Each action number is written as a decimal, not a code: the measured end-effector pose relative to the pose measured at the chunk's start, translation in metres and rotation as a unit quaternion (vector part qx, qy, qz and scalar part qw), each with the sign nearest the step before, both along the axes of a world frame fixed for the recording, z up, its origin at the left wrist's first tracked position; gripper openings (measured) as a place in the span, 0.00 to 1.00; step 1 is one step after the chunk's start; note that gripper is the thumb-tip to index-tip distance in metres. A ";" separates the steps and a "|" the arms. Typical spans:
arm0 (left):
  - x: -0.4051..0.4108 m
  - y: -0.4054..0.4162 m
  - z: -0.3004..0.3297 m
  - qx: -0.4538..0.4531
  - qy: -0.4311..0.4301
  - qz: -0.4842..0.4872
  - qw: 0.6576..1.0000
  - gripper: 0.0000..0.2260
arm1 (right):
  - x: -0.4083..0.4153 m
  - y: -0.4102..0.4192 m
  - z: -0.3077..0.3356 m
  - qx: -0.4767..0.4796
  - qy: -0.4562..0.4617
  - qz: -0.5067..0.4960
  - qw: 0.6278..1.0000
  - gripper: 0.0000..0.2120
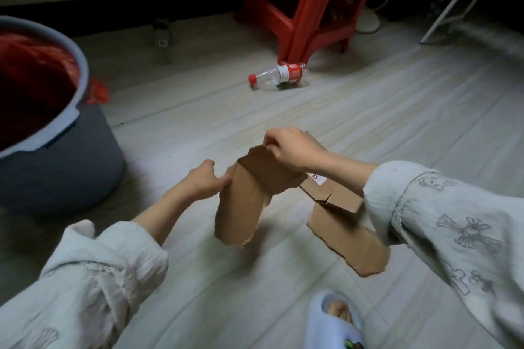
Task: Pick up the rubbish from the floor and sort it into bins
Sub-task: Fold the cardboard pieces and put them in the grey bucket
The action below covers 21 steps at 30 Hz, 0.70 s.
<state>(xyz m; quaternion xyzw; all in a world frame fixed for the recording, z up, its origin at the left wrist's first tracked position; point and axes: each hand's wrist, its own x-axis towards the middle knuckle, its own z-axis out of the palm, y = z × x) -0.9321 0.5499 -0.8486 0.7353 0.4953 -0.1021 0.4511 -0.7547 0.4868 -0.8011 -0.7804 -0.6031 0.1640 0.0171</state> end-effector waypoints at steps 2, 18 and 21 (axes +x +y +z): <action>-0.009 0.008 0.002 -0.079 -0.053 0.098 0.991 0.14 | -0.004 0.015 0.005 0.042 0.024 -0.013 0.999 0.10; 0.012 0.009 -0.007 -0.255 -0.214 0.290 0.897 0.22 | -0.027 -0.006 -0.069 0.003 0.395 -0.047 0.918 0.23; 0.016 0.008 -0.009 -0.227 -0.171 0.257 0.924 0.18 | -0.034 -0.021 -0.077 0.021 0.421 -0.071 0.904 0.23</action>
